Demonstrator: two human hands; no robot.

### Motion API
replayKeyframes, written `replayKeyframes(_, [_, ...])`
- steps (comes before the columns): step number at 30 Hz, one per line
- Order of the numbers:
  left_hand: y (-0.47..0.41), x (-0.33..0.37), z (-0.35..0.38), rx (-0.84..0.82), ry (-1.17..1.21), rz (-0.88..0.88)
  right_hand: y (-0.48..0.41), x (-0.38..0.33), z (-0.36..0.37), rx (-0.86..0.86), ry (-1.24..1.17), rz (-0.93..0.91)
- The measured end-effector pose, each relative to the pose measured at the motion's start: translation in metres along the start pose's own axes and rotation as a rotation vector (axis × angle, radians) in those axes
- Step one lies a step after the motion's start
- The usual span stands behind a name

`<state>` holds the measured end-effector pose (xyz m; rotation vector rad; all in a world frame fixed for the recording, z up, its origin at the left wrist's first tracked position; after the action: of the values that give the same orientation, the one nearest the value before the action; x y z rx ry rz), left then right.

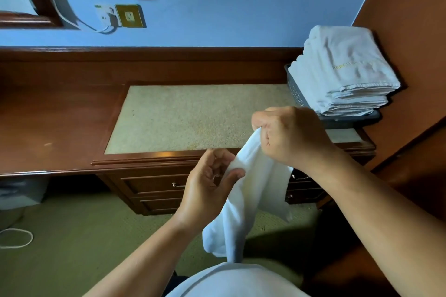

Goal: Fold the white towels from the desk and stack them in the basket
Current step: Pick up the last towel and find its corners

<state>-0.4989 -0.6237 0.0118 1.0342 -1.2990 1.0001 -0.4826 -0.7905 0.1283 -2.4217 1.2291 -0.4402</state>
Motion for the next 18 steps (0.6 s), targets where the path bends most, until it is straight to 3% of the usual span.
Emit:
replayKeyframes(2, [0.001, 0.001, 0.002, 0.007, 0.007, 0.006, -0.003, 0.000, -0.002, -0.014, -0.017, -0.022])
replayKeyframes(5, [0.005, -0.003, 0.007, -0.115, 0.020, 0.039, -0.008, -0.004, 0.001, -0.049, -0.018, -0.085])
replayKeyframes(8, [0.006, -0.021, 0.010, -0.213, -0.122, -0.014, -0.010, -0.006, 0.004, -0.047, -0.002, -0.130])
replayKeyframes(10, [0.002, -0.045, 0.008, -0.233, -0.346, -0.073, -0.012, -0.005, 0.003, -0.017, -0.006, -0.131])
replayKeyframes(13, [-0.010, -0.103, -0.015, -0.210, -0.904, -0.237, -0.015, 0.012, -0.001, 0.043, 0.034, -0.071])
replayKeyframes(15, [-0.012, -0.139, -0.050, -0.162, -1.246, -0.409, -0.009, 0.040, -0.006, 0.067, 0.091, 0.047])
replayKeyframes(18, [0.001, -0.174, -0.108, -0.116, -1.496, -0.566, 0.008, 0.084, -0.010, 0.028, 0.164, 0.247])
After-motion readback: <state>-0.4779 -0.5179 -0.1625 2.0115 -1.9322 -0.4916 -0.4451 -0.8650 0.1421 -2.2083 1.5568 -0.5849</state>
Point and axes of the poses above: each hand's wrist, its own y-axis away from the middle knuckle, its own z-axis out of the palm, x = y × z, the point moved 3 cm from there along -y, towards the middle knuckle, and after that the axes turned 14 degrees about -z, right-handed, at the moved point
